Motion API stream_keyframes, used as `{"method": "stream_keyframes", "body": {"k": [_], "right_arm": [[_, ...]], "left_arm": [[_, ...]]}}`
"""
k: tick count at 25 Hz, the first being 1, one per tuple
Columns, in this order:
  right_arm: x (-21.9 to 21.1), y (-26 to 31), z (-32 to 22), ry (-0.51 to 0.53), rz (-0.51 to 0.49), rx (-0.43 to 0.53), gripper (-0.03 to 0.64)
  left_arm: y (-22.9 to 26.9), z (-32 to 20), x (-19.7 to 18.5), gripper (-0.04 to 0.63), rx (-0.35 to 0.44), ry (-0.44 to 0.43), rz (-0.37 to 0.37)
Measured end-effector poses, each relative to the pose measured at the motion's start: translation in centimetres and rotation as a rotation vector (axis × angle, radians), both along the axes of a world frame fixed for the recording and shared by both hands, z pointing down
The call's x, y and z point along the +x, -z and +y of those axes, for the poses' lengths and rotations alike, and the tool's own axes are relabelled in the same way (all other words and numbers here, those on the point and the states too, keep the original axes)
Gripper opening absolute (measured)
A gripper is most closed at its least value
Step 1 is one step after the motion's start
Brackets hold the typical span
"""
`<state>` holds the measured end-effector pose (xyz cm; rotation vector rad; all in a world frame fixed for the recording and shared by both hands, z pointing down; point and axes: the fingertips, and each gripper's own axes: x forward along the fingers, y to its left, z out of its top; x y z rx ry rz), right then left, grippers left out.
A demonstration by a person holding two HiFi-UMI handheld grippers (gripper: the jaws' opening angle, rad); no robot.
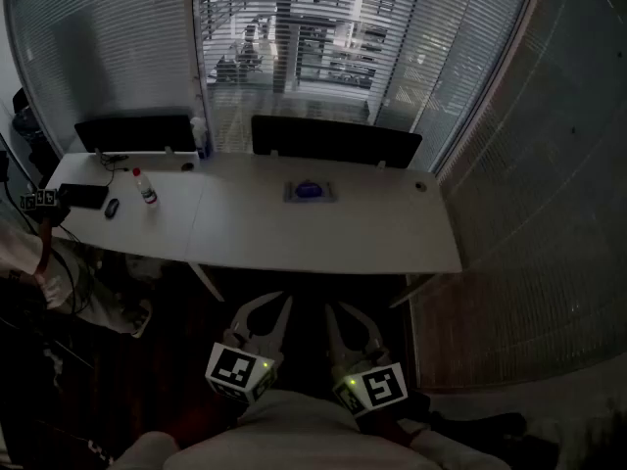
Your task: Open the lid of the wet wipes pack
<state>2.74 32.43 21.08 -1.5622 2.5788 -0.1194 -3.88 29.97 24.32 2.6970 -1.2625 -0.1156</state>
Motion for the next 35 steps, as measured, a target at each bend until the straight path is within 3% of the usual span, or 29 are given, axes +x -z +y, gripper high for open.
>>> {"method": "stream_keyframes", "body": {"k": [11, 16, 35], "right_arm": [[0.4, 0.1, 0.3, 0.017, -0.034, 0.005, 0.0], [1.3, 0.3, 0.7, 0.03, 0.002, 0.031, 0.0], [6.0, -1.4, 0.6, 0.04, -0.055, -0.016, 0.0]], "left_arm": [[0.0, 0.2, 0.4, 0.003, -0.012, 0.012, 0.002], [0.4, 0.4, 1.4, 0.003, -0.022, 0.02, -0.004], [-0.7, -1.0, 4.8, 0.003, -0.03, 0.059, -0.02]]}}
